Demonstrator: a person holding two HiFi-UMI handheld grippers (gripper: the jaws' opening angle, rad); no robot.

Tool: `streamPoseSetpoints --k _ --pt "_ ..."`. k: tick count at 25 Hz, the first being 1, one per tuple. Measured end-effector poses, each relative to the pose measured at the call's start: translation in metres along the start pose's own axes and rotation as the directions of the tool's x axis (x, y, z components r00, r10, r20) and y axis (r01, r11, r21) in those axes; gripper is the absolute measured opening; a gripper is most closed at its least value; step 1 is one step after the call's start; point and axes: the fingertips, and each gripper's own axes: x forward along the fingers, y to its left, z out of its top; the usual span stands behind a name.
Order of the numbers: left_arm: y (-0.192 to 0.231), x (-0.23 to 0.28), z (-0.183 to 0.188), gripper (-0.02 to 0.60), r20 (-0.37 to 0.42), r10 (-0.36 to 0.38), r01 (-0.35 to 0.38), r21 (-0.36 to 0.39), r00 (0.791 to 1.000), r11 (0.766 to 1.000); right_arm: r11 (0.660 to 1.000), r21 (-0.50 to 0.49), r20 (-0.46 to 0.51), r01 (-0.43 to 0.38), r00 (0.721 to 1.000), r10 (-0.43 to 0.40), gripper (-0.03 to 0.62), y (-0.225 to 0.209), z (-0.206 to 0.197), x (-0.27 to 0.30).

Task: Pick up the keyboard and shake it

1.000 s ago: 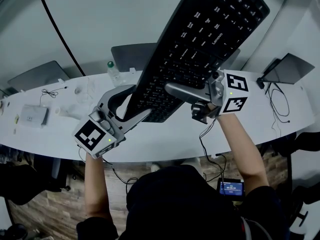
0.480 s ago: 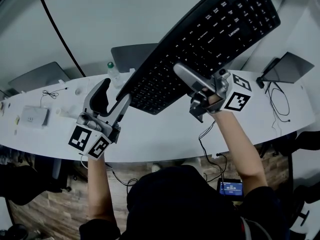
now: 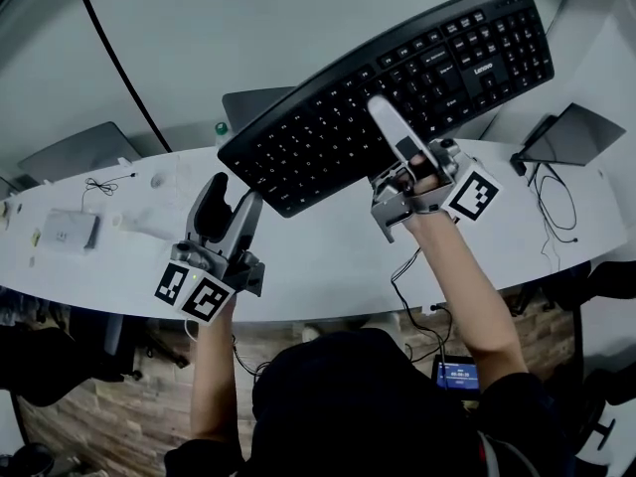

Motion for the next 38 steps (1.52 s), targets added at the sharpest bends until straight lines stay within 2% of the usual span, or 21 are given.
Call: streamPoseSetpoints --k 6,10,17,24,29,32,35,38 --pt "-0.030 0.007 -0.026 0.314 0.030 -0.074 0.078 -0.147 0.997 0.986 0.996 0.072 0.079 0.044 0.996 -0.050 0.089 -0.008 -0.001 -0.007" --pt "-0.051 0.022 -0.034 0.314 0.067 -0.115 0.128 -0.243 0.991 0.962 0.994 0.093 0.101 0.063 0.992 -0.072 0.089 -0.011 -0.001 -0.010" --pt "-0.068 0.047 -0.032 0.314 0.176 -0.115 0.175 -0.377 0.978 0.909 0.982 0.170 0.148 0.077 0.984 -0.103 0.090 -0.016 -0.001 -0.016" --pt "-0.074 0.071 -0.025 0.313 0.295 -0.100 0.227 -0.439 0.950 0.869 0.964 0.245 0.159 0.104 0.976 -0.145 0.091 -0.028 -0.005 -0.021" --pt "-0.067 0.074 -0.018 0.309 0.352 -0.064 0.226 -0.441 0.934 0.869 0.945 0.301 0.182 0.129 0.965 -0.190 0.091 -0.039 -0.011 -0.028" --pt "-0.063 0.073 -0.012 0.240 0.390 -0.049 0.237 -0.450 0.920 0.861 0.938 0.320 0.196 0.135 0.959 -0.205 0.091 -0.044 -0.013 -0.032" --pt "-0.058 0.065 -0.007 0.213 0.426 -0.038 0.260 -0.476 0.904 0.840 0.936 0.324 0.197 0.136 0.958 -0.207 0.091 -0.042 -0.019 -0.029" --pt "-0.044 0.041 0.002 0.195 0.471 -0.041 0.299 -0.488 0.881 0.820 0.936 0.321 0.197 0.141 0.957 -0.212 0.091 -0.035 -0.042 -0.020"
